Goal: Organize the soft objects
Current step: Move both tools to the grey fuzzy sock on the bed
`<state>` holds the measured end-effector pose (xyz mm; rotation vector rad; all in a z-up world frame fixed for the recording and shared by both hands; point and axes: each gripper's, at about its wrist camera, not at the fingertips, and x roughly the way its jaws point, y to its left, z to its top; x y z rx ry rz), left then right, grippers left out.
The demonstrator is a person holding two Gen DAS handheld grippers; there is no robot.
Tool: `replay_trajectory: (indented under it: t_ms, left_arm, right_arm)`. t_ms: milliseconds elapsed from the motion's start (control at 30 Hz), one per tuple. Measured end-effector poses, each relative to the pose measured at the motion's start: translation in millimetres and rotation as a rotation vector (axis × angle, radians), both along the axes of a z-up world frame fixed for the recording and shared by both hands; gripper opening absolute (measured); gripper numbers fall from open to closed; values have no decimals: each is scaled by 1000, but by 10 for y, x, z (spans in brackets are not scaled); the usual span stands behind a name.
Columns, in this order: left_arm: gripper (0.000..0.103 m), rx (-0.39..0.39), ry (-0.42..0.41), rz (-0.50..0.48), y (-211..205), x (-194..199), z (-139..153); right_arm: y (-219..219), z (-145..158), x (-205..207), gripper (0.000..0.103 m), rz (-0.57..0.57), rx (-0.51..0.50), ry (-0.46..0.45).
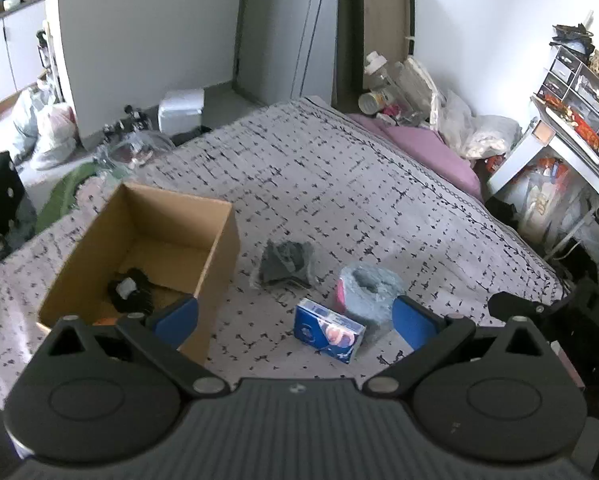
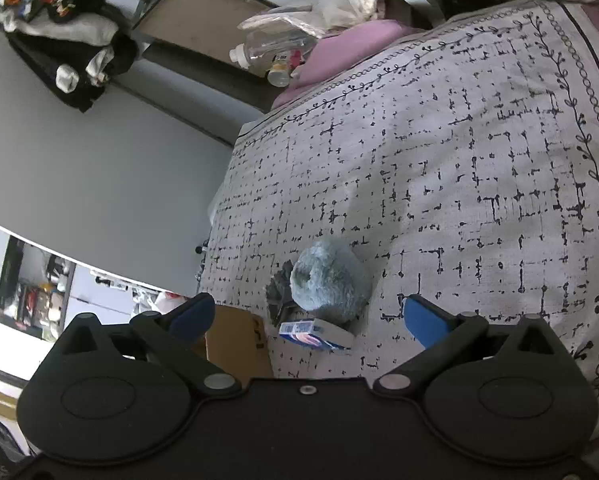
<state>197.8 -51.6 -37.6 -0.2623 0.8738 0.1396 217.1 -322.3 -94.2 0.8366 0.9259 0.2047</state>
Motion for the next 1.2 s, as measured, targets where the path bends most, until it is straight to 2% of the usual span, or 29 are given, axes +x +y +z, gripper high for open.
replay_trajectory:
  t_ms: [267, 467, 833, 967, 1033, 1200]
  left_arm:
    - [100, -76, -5, -13, 27, 201, -126]
    - [95, -131, -3, -32, 49, 385, -272]
    - [87, -164, 33, -67, 23, 702, -561]
    - [71, -205, 57, -64, 51, 823, -679]
    - [68, -218, 67, -61, 61, 872, -732]
    - [57, -253, 89, -59, 57, 989, -845]
  right_arm:
    - [40, -134, 138, 92, -15, 23, 28]
    - [99, -211, 259, 92, -40, 9, 39]
    - [196, -295, 430, 90, -64, 3, 39]
    - [222, -374, 526, 86, -71, 0, 61]
    - [234, -431, 574, 83, -71, 3, 80]
    - [251, -577, 666, 68, -83, 39, 123]
